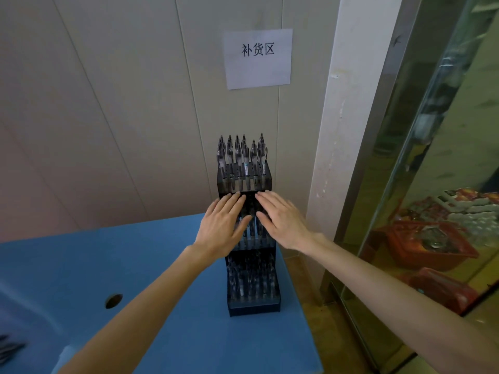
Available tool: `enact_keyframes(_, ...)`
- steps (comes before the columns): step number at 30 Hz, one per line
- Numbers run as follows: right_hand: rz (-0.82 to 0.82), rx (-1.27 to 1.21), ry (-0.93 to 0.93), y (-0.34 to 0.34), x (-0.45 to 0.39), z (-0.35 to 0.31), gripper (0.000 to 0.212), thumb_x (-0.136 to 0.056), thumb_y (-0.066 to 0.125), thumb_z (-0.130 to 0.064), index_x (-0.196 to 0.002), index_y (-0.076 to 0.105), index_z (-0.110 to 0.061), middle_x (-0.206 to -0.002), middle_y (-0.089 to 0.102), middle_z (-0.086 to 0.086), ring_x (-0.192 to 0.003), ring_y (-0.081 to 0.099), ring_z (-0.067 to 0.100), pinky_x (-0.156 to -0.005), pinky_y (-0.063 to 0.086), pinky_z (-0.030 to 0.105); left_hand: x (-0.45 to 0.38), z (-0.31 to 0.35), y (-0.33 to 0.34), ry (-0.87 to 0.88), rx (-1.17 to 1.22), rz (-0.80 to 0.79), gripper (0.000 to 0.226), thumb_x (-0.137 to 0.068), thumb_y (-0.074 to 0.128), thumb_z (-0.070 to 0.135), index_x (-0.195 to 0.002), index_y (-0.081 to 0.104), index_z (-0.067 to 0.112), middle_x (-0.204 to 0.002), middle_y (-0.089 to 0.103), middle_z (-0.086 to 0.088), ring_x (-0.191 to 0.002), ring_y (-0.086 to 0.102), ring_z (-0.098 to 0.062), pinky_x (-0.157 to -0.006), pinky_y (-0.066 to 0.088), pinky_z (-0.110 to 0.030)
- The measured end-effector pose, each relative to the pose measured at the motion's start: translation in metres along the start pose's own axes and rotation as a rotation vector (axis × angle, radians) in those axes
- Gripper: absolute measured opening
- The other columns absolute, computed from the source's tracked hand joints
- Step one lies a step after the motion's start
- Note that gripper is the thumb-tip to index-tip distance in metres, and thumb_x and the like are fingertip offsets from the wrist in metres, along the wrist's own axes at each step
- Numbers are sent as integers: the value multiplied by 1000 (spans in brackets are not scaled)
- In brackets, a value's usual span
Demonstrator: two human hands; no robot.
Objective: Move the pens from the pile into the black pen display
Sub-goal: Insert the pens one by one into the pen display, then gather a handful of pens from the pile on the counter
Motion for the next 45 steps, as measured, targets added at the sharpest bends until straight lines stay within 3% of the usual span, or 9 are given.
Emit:
enact_keyframes(2, -46, 31, 5, 1, 2, -2, 61, -109, 30, -47, -161, 22, -17, -168, 21, 0, -156, 15, 17, -124, 15, 39, -2, 1, 1, 0, -27, -75, 76, -101, 15, 64, -162, 18, 19, -168, 20, 1, -156, 13, -18, -127, 9, -36)
enact_keyframes(9, -167, 176, -19, -11, 6, -6, 75, -106, 38, -50, -163, 2, -16, -171, 0, 3, -157, 2, 21, -127, 13, 44, 1, 3, -1, -5, -186, -173, 83, -101, 24, 67, -163, -2, 17, -171, -3, -3, -157, 0, -22, -128, 3, -43)
enact_keyframes(16, -158, 216, 4, -23, 33, -8, 77, -106, 34, -53, -163, 1, -14, -170, -5, 5, -157, -6, 20, -127, 11, 49, 44, -7, -12, -178, -121, -160, 83, -103, 26, 63, -161, -12, 18, -169, -14, -7, -157, -5, -26, -128, 2, -44)
enact_keyframes(23, -105, 220, -76, -9, 81, -52, 73, -108, 29, -50, -163, 0, -13, -170, -8, 4, -156, -11, 19, -127, -3, 42, 130, -29, -18, -382, -133, -327, 79, -104, 21, 64, -163, -6, 18, -170, -11, -9, -157, -2, -29, -127, 3, -48)
enact_keyframes(30, -245, 135, -173, 39, 131, -129, 74, -107, 34, -48, -163, 3, -12, -171, -4, 4, -157, -9, 20, -126, -1, 41, 249, -56, -30, -464, -333, -502, 76, -105, 22, 61, -162, 3, 15, -170, 0, -13, -155, 7, -31, -125, 5, -52)
enact_keyframes(38, -325, 145, -304, 76, 102, -213, 76, -107, 37, -49, -163, 3, -9, -171, 1, 7, -158, -4, 24, -127, 7, 43, 347, -141, -80, -682, -303, -507, 76, -104, 23, 63, -163, 4, 18, -169, 0, -13, -155, 10, -33, -125, 9, -53)
enact_keyframes(45, -395, 114, -334, 141, 50, -339, 77, -107, 39, -46, -162, 0, -8, -170, 6, 8, -158, -1, 25, -126, 12, 41, 439, -233, -117, -763, -263, -507, 73, -102, 36, 59, -158, 22, 14, -166, 13, -12, -147, 30, -33, -118, 28, -47)
Point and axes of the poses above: each hand's wrist, its own x-axis away from the middle knuckle, its own y-axis out of the palm, z = x × y, the point moved 5 cm from there along -x, towards the middle knuckle
